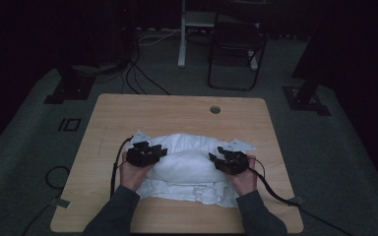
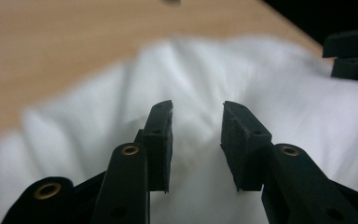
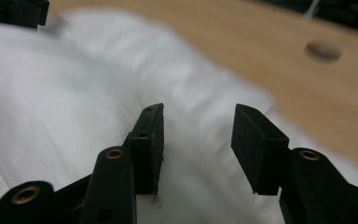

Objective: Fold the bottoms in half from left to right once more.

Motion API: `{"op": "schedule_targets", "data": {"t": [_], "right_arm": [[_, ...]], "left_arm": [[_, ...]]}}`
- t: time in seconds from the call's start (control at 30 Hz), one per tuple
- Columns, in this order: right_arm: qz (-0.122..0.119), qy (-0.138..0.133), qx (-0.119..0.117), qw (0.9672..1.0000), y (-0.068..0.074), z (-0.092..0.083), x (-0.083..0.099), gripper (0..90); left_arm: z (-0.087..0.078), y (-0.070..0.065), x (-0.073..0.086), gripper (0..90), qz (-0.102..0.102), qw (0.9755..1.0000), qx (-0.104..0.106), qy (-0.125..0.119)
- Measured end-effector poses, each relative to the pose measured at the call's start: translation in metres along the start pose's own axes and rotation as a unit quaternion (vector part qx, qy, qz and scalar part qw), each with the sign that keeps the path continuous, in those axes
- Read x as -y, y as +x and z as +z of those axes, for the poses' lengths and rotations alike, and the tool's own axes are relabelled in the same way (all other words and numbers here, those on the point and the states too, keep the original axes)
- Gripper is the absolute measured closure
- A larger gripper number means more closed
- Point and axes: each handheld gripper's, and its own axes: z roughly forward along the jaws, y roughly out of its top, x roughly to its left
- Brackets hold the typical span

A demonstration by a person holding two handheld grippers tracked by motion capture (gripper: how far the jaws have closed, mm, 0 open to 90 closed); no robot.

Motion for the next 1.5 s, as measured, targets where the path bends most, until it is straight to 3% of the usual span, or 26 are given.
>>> {"op": "schedule_targets", "data": {"t": [0.13, 0.23, 0.33, 0.4, 0.53, 0.57, 0.73, 0.8, 0.87, 0.93, 1.0, 1.07, 1.17, 1.3, 1.33, 1.5], "right_arm": [[0.002, 0.021, -0.012, 0.9997, 0.008, 0.000, 0.031, 53.6], [0.005, 0.020, -0.008, 0.9998, 0.013, -0.008, 0.048, 53.4], [0.007, 0.017, 0.011, 0.9998, 0.015, -0.019, 0.059, 55.7], [0.000, 0.022, 0.027, 0.9994, 0.016, -0.023, 0.063, 57.0], [-0.013, 0.052, 0.054, 0.9971, 0.018, -0.020, 0.078, 61.3], [-0.014, 0.064, 0.054, 0.9964, 0.019, -0.016, 0.082, 61.8], [0.001, 0.062, 0.038, 0.9974, 0.016, -0.011, 0.087, 62.4], [0.003, 0.059, 0.036, 0.9976, 0.015, -0.011, 0.088, 62.4], [0.006, 0.058, 0.035, 0.9977, 0.014, -0.010, 0.088, 62.3], [0.011, 0.055, 0.031, 0.9979, 0.014, -0.010, 0.088, 62.2], [0.012, 0.053, 0.027, 0.9982, 0.012, -0.010, 0.089, 62.0], [0.016, 0.050, 0.022, 0.9984, 0.011, -0.010, 0.089, 61.8], [0.020, 0.045, 0.018, 0.9986, 0.009, -0.010, 0.090, 61.7], [0.019, 0.045, 0.017, 0.9987, 0.009, -0.010, 0.090, 61.5], [0.019, 0.044, 0.017, 0.9987, 0.009, -0.010, 0.091, 61.5], [0.019, 0.043, 0.014, 0.9988, 0.009, -0.010, 0.091, 61.4]], "left_arm": [[0.002, -0.010, 0.035, 64.1, 0.014, 0.9996, 0.004, 0.023], [-0.004, -0.020, 0.054, 64.0, 0.038, 0.9989, -0.019, 0.019], [-0.010, -0.027, 0.063, 63.9, 0.059, 0.9970, -0.049, 0.009], [-0.012, -0.030, 0.068, 63.9, 0.080, 0.9944, -0.067, 0.016], [-0.007, -0.028, 0.079, 64.1, 0.084, 0.9927, -0.081, 0.028], [-0.004, -0.027, 0.082, 64.3, 0.081, 0.9929, -0.081, 0.029], [0.001, -0.025, 0.083, 64.8, 0.079, 0.9932, -0.084, 0.020], [0.000, -0.022, 0.082, 64.8, 0.063, 0.9950, -0.076, 0.017], [-0.004, -0.019, 0.078, 62.5, 0.044, 0.9975, -0.055, 0.010], [-0.015, -0.014, 0.072, 53.6, 0.035, 0.9980, -0.047, -0.022], [-0.026, -0.009, 0.067, 46.5, 0.025, 0.9965, -0.065, -0.046], [-0.035, 0.000, 0.063, 36.6, 0.004, 0.9929, -0.102, -0.061], [-0.035, 0.021, 0.064, 26.8, -0.030, 0.9894, -0.137, -0.036], [-0.022, 0.042, 0.076, 17.8, -0.068, 0.9855, -0.155, 0.009], [-0.020, 0.043, 0.076, 16.7, -0.070, 0.9855, -0.154, 0.013], [-0.012, 0.042, 0.078, 9.2, -0.054, 0.9809, -0.185, 0.024]]}}
